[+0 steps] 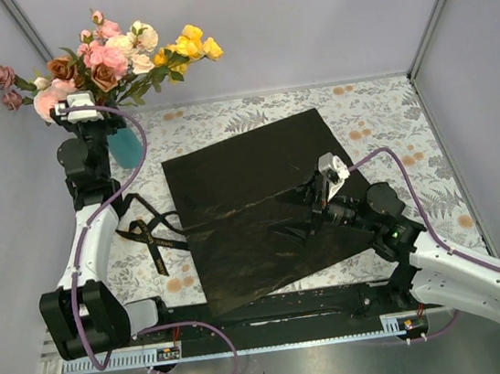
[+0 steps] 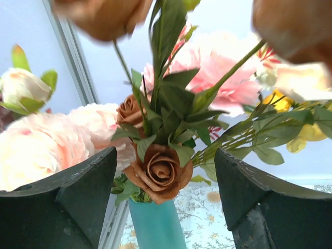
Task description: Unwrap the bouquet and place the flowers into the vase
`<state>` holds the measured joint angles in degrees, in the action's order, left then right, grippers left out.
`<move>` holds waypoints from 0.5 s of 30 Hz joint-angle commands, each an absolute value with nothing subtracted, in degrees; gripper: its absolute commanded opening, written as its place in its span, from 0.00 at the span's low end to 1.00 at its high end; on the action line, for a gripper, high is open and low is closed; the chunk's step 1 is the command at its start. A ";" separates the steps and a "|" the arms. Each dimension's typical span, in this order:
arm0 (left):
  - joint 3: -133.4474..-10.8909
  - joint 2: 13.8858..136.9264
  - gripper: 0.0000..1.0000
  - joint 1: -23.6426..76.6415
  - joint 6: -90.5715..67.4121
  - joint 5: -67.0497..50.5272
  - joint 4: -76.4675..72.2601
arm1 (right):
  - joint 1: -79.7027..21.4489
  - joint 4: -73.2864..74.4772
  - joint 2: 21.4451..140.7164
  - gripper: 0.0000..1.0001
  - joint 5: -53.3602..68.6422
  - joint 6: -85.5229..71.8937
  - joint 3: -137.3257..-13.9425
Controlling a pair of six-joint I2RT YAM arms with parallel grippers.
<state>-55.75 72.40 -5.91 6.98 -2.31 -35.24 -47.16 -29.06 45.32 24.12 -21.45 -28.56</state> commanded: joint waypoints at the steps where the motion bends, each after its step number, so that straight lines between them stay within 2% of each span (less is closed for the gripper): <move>1: -56.51 69.52 0.77 -6.06 6.77 -5.53 -34.98 | -47.37 -28.74 44.12 0.99 22.76 -22.15 -31.03; 9: -63.97 75.84 0.57 -6.06 5.80 -5.63 -34.98 | -47.37 -28.65 44.47 0.99 22.59 -21.62 -30.67; 11: -65.82 78.39 0.45 -6.06 5.80 -3.18 -34.45 | -47.29 -28.39 44.91 0.99 22.76 -21.45 -31.02; 15: -66.88 81.47 0.27 -6.07 6.59 -0.79 -33.13 | -47.37 -27.69 45.53 0.99 22.76 -20.57 -31.29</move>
